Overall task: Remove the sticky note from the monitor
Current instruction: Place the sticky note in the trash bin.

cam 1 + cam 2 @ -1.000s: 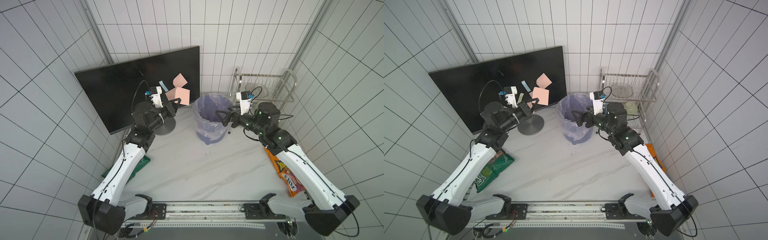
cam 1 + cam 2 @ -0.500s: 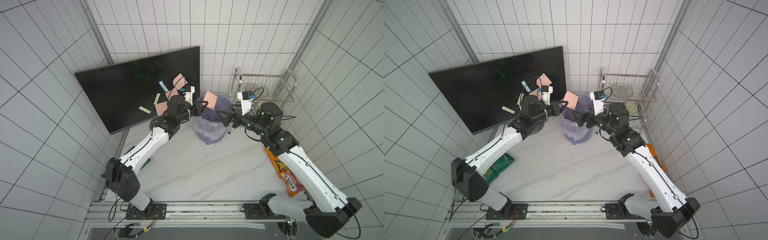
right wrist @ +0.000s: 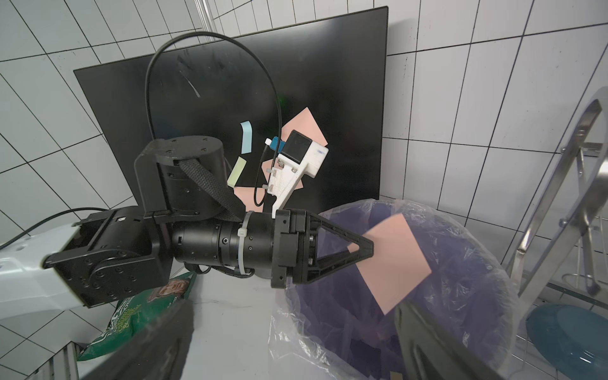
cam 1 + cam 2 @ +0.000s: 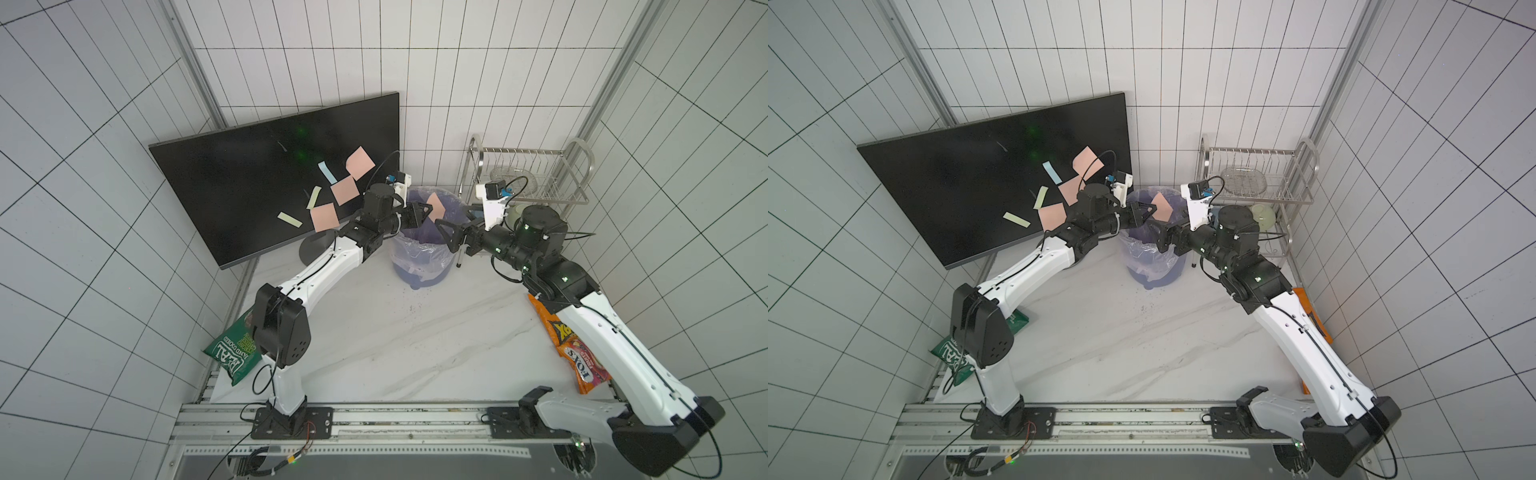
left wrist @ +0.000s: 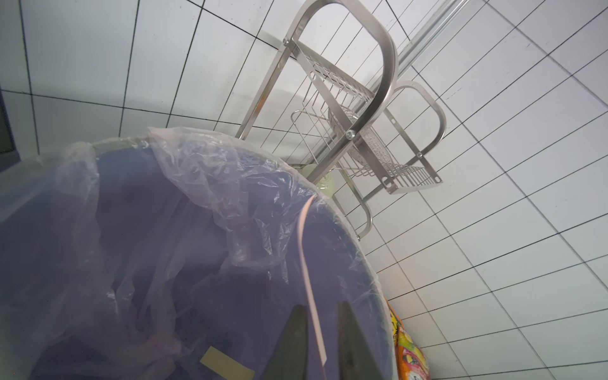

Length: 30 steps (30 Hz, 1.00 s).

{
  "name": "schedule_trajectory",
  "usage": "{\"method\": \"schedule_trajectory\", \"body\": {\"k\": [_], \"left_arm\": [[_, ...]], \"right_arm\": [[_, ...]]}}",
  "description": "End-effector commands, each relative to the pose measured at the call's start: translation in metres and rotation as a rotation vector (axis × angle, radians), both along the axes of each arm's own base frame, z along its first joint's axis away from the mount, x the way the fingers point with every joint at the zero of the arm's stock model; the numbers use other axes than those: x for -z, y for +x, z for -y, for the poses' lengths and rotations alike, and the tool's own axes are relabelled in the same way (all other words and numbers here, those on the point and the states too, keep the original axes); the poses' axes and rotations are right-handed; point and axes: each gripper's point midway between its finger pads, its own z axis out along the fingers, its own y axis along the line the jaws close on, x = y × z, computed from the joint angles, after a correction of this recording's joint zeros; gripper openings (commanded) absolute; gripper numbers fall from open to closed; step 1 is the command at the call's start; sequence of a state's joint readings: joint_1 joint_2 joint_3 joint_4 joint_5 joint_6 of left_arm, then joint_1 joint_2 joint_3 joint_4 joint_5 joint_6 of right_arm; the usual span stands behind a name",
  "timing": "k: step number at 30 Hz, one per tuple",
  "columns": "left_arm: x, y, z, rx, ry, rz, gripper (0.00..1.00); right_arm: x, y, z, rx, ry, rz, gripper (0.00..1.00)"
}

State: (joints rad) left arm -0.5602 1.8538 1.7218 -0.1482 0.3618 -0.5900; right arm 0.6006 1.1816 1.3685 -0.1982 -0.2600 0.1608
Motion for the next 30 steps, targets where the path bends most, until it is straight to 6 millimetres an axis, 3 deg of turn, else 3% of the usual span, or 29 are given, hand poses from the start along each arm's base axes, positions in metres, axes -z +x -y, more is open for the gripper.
{"method": "schedule_trajectory", "body": {"k": [1, 7, 11, 20, 26, 30], "left_arm": [[-0.019, 0.0, 0.001, 0.002, 0.009, 0.054, 0.44], [-0.036, -0.006, -0.01, -0.002, 0.051, 0.095, 0.67], [-0.057, -0.014, -0.035, -0.028, 0.042, 0.121, 0.74], [-0.096, -0.033, -0.142, -0.185, -0.023, 0.153, 0.85], [-0.096, -0.033, -0.209, -0.326, -0.047, 0.131, 0.89], [-0.09, -0.021, -0.237, -0.377, -0.105, 0.103, 0.89]], "right_arm": [[-0.014, 0.0, 0.013, 0.042, 0.017, 0.049, 0.99], [-0.011, 0.006, 0.015, 0.056, 0.018, 0.036, 0.99], [-0.011, 0.007, 0.014, 0.055, 0.025, 0.037, 0.99], [-0.011, 0.008, 0.006, 0.014, 0.064, 0.02, 0.99], [-0.01, 0.01, 0.0, -0.008, 0.088, 0.002, 0.99], [-0.009, 0.01, -0.001, -0.014, 0.097, -0.007, 0.99]]}}
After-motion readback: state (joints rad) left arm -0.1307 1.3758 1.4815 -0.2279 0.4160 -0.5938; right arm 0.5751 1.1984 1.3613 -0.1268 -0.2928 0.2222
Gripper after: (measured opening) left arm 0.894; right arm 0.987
